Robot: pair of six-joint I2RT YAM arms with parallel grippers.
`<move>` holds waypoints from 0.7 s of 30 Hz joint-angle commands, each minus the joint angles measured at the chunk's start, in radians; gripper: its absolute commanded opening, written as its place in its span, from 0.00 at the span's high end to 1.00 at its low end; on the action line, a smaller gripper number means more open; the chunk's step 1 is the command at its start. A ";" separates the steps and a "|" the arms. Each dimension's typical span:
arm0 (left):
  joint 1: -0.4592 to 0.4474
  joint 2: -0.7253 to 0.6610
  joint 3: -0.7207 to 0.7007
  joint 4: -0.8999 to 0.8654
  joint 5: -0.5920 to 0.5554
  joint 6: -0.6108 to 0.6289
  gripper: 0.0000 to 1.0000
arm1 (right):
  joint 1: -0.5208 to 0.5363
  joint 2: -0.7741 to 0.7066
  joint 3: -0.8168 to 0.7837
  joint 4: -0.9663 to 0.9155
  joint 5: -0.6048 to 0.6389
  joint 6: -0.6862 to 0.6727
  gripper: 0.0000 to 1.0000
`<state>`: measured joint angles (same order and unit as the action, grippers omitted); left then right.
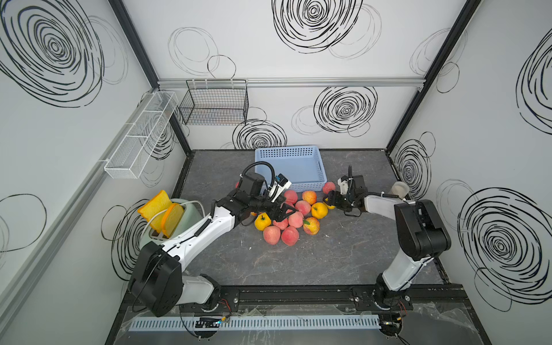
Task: Put the peaches into the basket
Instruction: Pick up the peach from the center of the board.
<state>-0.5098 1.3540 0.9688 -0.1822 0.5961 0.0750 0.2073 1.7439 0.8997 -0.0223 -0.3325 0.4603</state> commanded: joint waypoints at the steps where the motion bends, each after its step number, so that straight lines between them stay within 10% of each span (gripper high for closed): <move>1: -0.006 0.003 0.013 0.027 -0.007 0.031 0.21 | 0.001 -0.011 0.013 -0.022 0.021 0.002 0.31; 21: 0.067 -0.038 -0.034 0.152 0.015 -0.068 0.20 | 0.017 -0.197 0.119 -0.151 0.047 -0.041 0.40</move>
<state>-0.4660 1.3476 0.9562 -0.1081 0.5819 0.0288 0.2115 1.5887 0.9649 -0.1360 -0.2985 0.4370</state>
